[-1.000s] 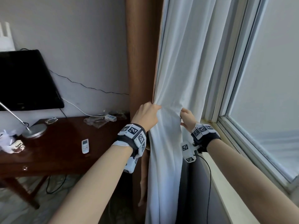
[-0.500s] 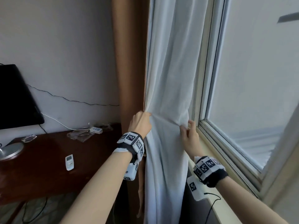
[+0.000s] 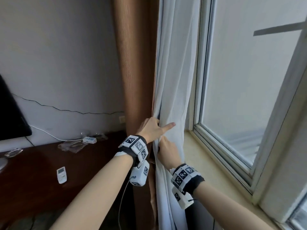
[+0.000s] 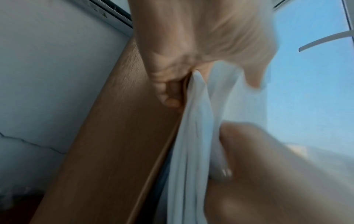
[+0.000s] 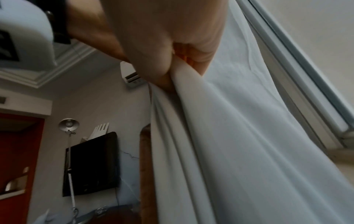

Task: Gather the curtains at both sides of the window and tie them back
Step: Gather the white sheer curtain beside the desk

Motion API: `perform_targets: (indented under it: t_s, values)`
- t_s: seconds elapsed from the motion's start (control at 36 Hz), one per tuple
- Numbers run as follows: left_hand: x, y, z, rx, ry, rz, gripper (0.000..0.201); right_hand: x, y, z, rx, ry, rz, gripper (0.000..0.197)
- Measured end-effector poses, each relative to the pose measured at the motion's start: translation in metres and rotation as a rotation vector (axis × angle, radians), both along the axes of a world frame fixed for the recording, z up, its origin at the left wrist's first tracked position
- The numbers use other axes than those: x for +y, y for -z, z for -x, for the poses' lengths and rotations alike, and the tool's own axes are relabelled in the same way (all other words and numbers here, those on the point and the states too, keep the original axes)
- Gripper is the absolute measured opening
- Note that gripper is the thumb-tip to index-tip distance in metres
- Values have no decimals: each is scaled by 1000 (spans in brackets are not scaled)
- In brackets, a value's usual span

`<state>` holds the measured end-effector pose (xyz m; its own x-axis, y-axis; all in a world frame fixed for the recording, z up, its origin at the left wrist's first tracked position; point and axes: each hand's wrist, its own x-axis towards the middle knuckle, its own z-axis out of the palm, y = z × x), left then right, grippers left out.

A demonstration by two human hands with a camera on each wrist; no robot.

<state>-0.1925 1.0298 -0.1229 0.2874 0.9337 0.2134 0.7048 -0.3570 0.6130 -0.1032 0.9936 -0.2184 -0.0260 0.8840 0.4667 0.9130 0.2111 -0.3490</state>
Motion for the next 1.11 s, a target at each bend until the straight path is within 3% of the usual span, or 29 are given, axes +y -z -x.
perform_targets:
  t_s: [0.17, 0.28, 0.33, 0.39, 0.44, 0.53, 0.61, 0.69, 0.75, 0.83, 0.86, 0.94, 1.11]
  values:
    - [7, 5, 6, 85, -125, -126, 30, 0, 7, -1, 133, -310, 36, 27]
    - [12, 2, 9, 95, -102, -115, 30, 6, 5, -23, 218, -427, 187, 55]
    - [16, 1, 13, 90, -98, -96, 31, 13, 4, -41, 327, -376, 208, 45]
    - [22, 3, 17, 65, -96, -82, 33, 30, 4, -62, 445, -211, 143, 27]
    - [26, 6, 21, 39, -95, -73, 32, 52, 4, -86, 529, -25, 141, 26]
    - [31, 10, 21, 12, -87, -72, 29, 81, 0, -112, 665, 77, 255, 57]
    - [35, 14, 19, -9, -70, -77, 27, 106, -11, -115, 894, -21, 396, 87]
    - [37, 16, 15, -24, -54, -87, 26, 130, -20, -104, 1076, -69, 525, 102]
    - [36, 17, 11, -29, -46, -91, 26, 142, -22, -93, 1108, -87, 640, 92]
    - [36, 18, 7, -28, -39, -89, 28, 151, -21, -77, 1074, -87, 698, 19]
    - [36, 18, 6, -23, -43, -89, 28, 152, -24, -69, 1042, -71, 672, 10]
    - [39, 19, 5, -7, -65, -80, 28, 155, -22, -52, 1050, -83, 579, 32]
    - [42, 20, 8, 0, -90, -76, 27, 168, -3, -57, 848, -52, 336, 24]
